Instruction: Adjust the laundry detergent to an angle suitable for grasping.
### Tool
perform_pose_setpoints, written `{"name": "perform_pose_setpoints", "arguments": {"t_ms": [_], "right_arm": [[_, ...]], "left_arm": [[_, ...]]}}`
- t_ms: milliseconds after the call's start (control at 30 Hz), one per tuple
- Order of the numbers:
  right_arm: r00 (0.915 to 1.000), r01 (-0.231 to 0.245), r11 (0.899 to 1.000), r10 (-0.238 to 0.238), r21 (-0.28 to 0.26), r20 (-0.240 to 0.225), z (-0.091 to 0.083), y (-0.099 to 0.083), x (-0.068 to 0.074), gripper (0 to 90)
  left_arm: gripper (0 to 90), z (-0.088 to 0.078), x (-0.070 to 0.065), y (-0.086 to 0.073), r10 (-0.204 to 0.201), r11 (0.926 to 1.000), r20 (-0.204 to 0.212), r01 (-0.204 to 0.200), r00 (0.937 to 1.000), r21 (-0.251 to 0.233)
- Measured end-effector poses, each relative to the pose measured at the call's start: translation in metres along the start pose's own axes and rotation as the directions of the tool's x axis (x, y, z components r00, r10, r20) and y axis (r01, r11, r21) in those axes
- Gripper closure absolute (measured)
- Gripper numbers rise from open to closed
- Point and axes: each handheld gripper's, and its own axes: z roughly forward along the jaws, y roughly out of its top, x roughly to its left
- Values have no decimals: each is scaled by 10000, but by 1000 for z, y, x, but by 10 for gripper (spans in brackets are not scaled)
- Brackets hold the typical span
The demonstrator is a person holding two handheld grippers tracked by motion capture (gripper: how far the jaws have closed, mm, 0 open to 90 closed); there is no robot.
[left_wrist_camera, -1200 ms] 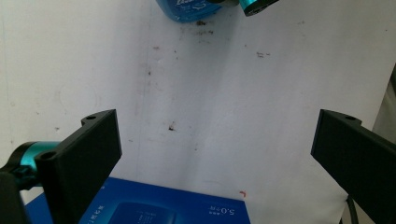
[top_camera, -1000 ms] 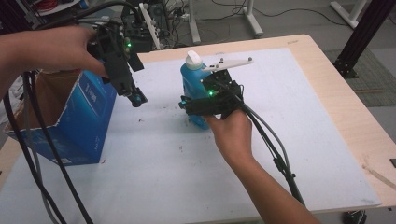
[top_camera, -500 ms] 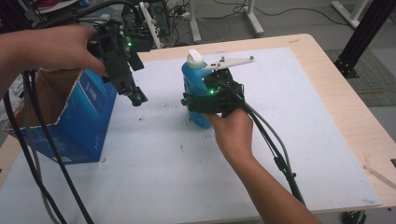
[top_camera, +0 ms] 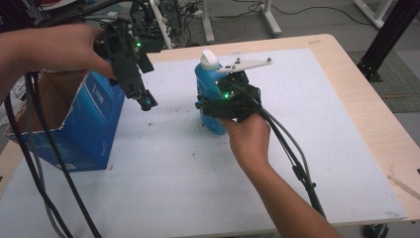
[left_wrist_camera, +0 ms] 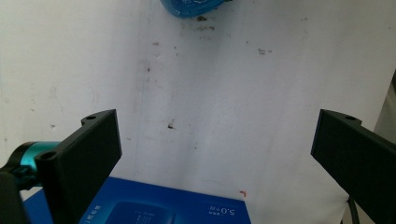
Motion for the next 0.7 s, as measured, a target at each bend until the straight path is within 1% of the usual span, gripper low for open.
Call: {"name": "perform_pose_setpoints", "arguments": {"t_ms": [100, 300, 400, 433, 500, 633, 700], "right_arm": [[10000, 10, 10000, -11, -27, -35, 0, 0, 0, 406], [9994, 309, 9995, -308, -87, 145, -1, 1, 3, 429], [9992, 390, 9992, -389, -37, 120, -2, 1, 3, 434], [9991, 405, 9992, -405, 1, 112, -2, 2, 3, 435], [9991, 393, 9991, -395, 147, 138, -3, 3, 3, 436], [9988, 492, 9983, -492, 306, 0, -4, 5, 1, 437], [9979, 646, 9968, -643, 461, -93, -6, 7, -1, 437]], "left_arm": [[17, 0, 0, 0, 13, 10000, 20, -13, 10000, 5], [17, 0, 0, 0, 0, 10000, 21, 0, 10000, 13], [17, 0, 0, -1, -25, 10000, 20, 25, 10000, 2], [17, 0, 0, -1, 21, 10000, 23, -21, 10000, -2], [17, 0, 0, -2, -50, 10000, 15, 50, 10000, -27], [16, 1, 1, -2, -52, 10000, 40, 52, 10000, -30], [17, 2, 1, -2, -35, 10000, 58, 35, 10000, -27]]}}
